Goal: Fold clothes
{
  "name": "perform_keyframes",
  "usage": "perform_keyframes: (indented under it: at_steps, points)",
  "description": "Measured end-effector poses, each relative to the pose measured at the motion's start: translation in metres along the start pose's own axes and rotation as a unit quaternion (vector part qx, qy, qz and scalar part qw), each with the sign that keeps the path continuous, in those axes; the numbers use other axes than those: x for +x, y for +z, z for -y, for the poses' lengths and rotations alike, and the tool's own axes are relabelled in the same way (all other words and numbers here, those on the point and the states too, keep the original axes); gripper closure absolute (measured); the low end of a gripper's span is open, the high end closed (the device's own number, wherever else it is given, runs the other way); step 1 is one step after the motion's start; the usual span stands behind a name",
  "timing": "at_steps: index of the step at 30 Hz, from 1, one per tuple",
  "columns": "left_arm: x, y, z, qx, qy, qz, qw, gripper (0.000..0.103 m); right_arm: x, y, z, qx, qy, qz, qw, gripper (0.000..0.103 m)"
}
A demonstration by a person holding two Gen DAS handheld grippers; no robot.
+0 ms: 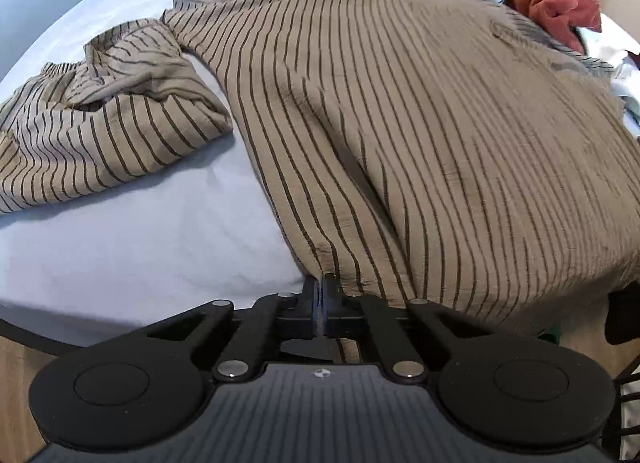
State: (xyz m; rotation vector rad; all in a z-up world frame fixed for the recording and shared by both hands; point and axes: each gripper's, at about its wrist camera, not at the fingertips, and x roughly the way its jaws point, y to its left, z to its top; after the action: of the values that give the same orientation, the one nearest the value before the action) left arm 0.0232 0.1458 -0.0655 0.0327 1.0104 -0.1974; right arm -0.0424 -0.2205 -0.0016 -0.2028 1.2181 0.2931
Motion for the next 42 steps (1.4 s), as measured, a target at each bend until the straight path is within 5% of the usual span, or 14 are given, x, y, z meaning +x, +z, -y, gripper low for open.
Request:
perform_keyframes:
  at_steps: [8, 18, 22, 31, 42]
  points:
    - [-0.040, -0.006, -0.027, -0.042, 0.022, 0.006, 0.9988, 0.103, -0.001, 0.024, -0.018, -0.034, -0.009, 0.008, 0.999, 0.047]
    - [-0.022, -0.020, -0.059, -0.062, 0.084, -0.049, 0.9933, 0.103, 0.005, 0.028, -0.026, -0.056, -0.017, -0.004, 0.998, 0.044]
    - [-0.028, -0.022, -0.071, -0.105, 0.070, -0.049, 0.9908, 0.103, 0.011, 0.021, -0.013, -0.037, -0.023, -0.017, 0.999, 0.044]
    - [-0.054, 0.014, -0.016, -0.033, 0.023, 0.025, 0.9989, 0.103, 0.007, -0.002, 0.044, 0.072, -0.030, -0.017, 0.997, 0.044]
    - [-0.036, 0.092, 0.084, 0.084, -0.055, 0.037, 0.9943, 0.103, -0.010, -0.037, 0.112, 0.142, -0.037, -0.019, 0.989, 0.040]
